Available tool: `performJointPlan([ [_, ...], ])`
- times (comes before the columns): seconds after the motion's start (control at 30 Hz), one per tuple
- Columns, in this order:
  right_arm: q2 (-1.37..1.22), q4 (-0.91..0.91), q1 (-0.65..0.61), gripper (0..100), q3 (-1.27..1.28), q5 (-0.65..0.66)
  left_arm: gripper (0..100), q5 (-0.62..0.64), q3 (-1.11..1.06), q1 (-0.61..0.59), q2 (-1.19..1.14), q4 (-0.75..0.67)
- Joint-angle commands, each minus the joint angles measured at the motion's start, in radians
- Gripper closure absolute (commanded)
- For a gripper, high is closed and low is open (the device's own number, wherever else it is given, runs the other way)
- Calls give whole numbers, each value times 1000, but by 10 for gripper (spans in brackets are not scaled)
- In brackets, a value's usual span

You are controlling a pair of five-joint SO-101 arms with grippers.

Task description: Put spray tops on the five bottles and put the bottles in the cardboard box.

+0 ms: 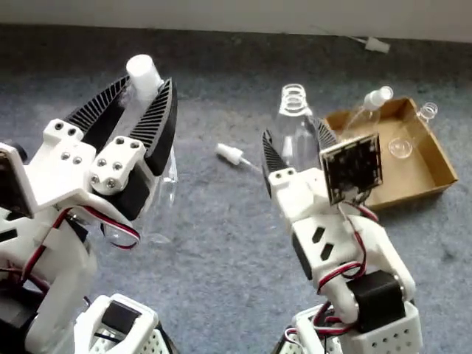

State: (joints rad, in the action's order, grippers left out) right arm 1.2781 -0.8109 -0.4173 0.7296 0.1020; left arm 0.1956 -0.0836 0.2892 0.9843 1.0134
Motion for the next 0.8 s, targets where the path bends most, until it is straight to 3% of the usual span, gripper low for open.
performJointPlan([
  [0.0, 153, 114, -1, 853, 171, -11, 987, 149, -12, 15, 12, -81],
  [0.27, 329, 214, -1, 854, 433, -11, 996, 186, -82, 27, 30, -192],
  [0.4, 387, 280, -4, 854, 555, -12, 996, 180, -196, 163, 145, -259],
  [0.47, 432, 306, -7, 854, 608, -12, 996, 166, -278, 209, 206, -334],
  [0.6, 530, 312, -7, 854, 680, -11, 996, 6, -461, 245, 283, -516],
  [0.77, 561, 325, -7, 854, 777, -8, 996, -11, -576, 243, 326, -689],
])
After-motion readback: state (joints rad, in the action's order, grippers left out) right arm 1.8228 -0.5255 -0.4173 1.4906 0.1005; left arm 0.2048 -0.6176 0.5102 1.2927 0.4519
